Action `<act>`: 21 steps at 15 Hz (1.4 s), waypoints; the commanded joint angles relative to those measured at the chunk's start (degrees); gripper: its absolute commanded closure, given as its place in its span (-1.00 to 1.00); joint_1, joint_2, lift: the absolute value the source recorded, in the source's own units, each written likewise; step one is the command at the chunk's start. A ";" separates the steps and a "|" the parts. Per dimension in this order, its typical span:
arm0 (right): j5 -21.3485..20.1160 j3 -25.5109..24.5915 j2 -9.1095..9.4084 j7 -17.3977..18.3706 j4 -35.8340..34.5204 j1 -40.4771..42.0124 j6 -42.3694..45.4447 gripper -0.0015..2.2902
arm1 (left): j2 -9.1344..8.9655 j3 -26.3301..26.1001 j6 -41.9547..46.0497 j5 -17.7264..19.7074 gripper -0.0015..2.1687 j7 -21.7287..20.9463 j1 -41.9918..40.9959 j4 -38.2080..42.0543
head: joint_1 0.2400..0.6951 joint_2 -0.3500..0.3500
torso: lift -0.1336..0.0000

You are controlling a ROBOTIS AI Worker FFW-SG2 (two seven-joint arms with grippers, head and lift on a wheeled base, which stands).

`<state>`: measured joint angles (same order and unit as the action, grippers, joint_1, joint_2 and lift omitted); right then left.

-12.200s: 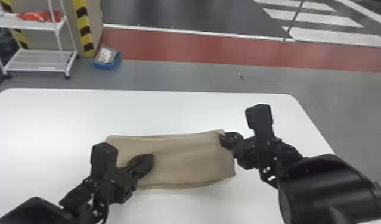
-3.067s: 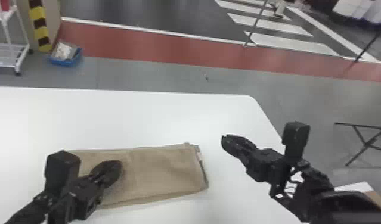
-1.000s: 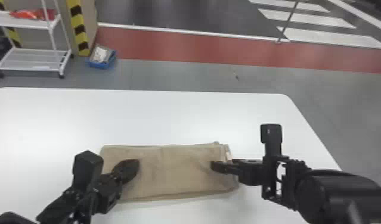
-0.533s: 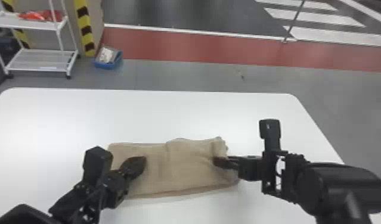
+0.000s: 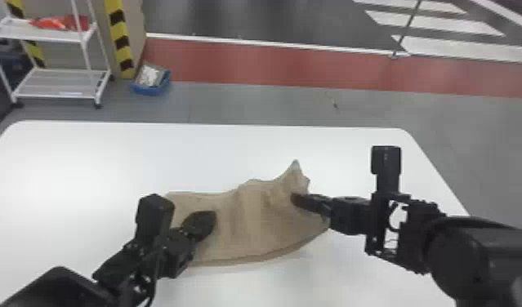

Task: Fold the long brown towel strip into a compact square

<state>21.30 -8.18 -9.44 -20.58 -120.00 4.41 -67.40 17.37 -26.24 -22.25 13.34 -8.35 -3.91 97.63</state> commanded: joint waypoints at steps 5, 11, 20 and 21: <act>2.16 4.13 4.35 1.42 -2.00 -2.92 -1.29 -0.10 | -3.48 -2.15 0.14 0.19 0.22 0.62 1.54 -1.31 | 1.00 -0.43 | -0.86; 4.19 0.18 3.55 3.35 -2.17 -3.44 -1.64 -0.10 | -0.32 4.00 -1.62 2.83 0.21 0.88 -0.13 5.11 | 1.00 -0.35 | -0.86; 5.59 -0.17 2.76 4.15 -1.38 -7.22 -3.93 -0.10 | 0.83 3.21 -4.43 1.86 0.21 -0.35 -0.22 1.42 | 1.00 -0.28 | -0.86; 5.68 0.88 2.85 4.23 -1.47 -7.75 -6.04 -0.10 | 0.47 2.86 -4.43 1.77 0.21 -0.35 0.39 0.98 | 1.00 -0.28 | -0.86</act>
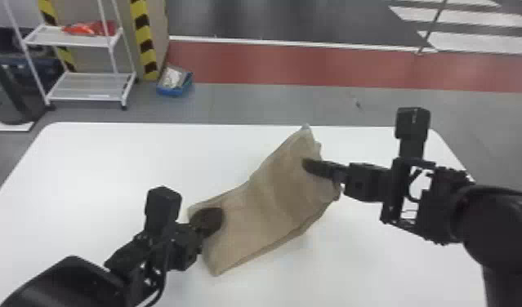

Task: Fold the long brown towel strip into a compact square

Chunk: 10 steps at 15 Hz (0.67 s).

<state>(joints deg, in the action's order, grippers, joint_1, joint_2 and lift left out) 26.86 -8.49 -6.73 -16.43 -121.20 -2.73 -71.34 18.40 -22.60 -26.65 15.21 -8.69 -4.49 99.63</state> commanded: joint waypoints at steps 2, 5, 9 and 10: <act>-0.41 4.19 0.23 0.87 -0.18 -1.40 -2.98 -0.10 | -1.43 -1.57 -0.03 -0.18 0.21 0.08 1.59 -1.63 | 1.00 -0.27 | -0.86; -1.28 9.37 1.11 2.10 0.08 -1.57 -3.33 -0.10 | -2.22 -2.62 0.14 -0.18 0.21 0.17 2.47 -2.43 | 1.00 -0.23 | -0.86; -3.04 14.21 1.72 2.81 1.58 -1.48 -4.03 -0.10 | -2.22 -2.45 0.14 -0.09 0.21 0.17 2.56 -2.87 | 1.00 -0.10 | -0.86; -3.22 14.73 1.81 3.42 2.02 -1.48 -4.21 -0.10 | -2.14 -2.45 0.14 -0.09 0.21 0.17 2.56 -2.87 | 1.00 -0.08 | -0.86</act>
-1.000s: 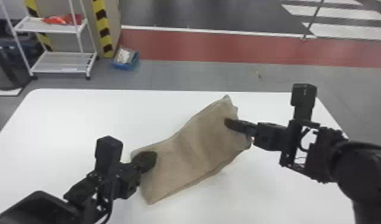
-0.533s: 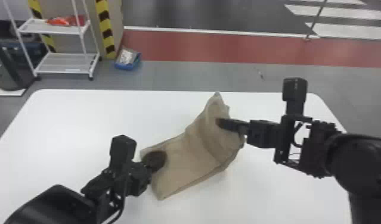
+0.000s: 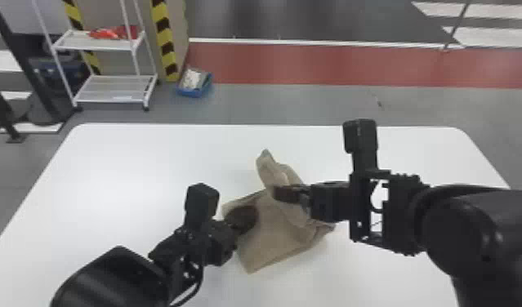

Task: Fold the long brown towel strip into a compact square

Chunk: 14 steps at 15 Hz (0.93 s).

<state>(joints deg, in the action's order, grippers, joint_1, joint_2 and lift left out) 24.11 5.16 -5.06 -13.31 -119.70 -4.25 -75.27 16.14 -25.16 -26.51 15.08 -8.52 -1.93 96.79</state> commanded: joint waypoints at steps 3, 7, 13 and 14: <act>-2.13 2.84 0.49 1.09 1.83 -0.32 -1.33 -0.10 | 0.20 0.20 0.18 0.13 0.21 -0.09 -0.09 0.06 | 1.00 -0.02 | -0.86; -2.66 5.13 1.20 1.80 3.24 -0.32 -0.98 -0.13 | 0.20 0.20 0.18 0.22 0.21 -0.09 -0.09 0.06 | 1.00 0.02 | -0.86; 0.24 3.63 1.02 0.21 -0.36 4.42 9.92 -0.98 | 0.47 0.64 0.35 0.30 0.21 -0.18 -0.27 0.24 | 1.00 0.11 | -0.86; 1.47 2.58 0.67 -0.75 -1.77 5.92 13.78 -0.97 | 0.47 0.64 0.35 0.30 0.21 -0.18 -0.27 0.24 | 1.00 0.11 | -0.86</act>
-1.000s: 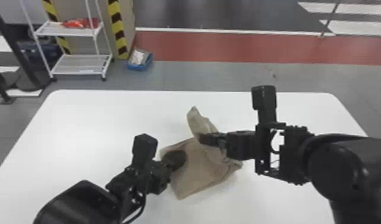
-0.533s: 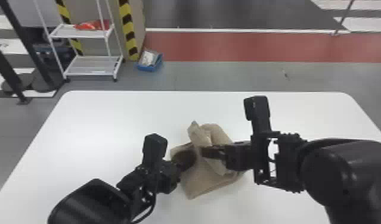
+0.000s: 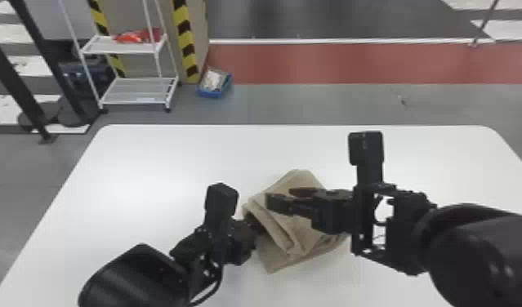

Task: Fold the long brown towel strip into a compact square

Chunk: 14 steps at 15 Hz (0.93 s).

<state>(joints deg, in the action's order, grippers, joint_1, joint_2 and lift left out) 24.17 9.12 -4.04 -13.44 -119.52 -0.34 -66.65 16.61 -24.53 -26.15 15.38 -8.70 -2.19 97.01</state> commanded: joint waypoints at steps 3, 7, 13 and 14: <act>5.45 -6.22 -1.85 -2.73 -6.34 5.35 4.64 -0.97 | 0.01 0.27 0.00 0.00 0.21 0.09 -0.45 0.90 | 1.00 0.10 | -0.86; 8.87 -13.69 -4.49 -7.48 -12.23 11.15 -1.17 -0.96 | 0.62 1.50 0.00 0.09 0.15 0.09 -1.68 4.76 | 1.00 -0.02 | -0.86; 9.05 -20.19 -4.84 -14.33 -17.59 19.86 -7.32 0.30 | 0.62 2.73 1.05 -0.26 0.15 0.53 -3.26 5.55 | 1.00 -0.14 | -0.86; 8.52 -20.72 -4.84 -15.04 -17.59 20.56 -7.32 0.38 | 0.71 2.90 1.23 -0.26 0.11 0.71 -3.26 5.73 | 1.00 -0.15 | -0.86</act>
<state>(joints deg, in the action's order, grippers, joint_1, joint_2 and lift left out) 33.43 -10.69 -8.88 -28.00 -136.76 18.70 -73.75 17.25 -21.81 -25.50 15.13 -8.14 -5.41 102.58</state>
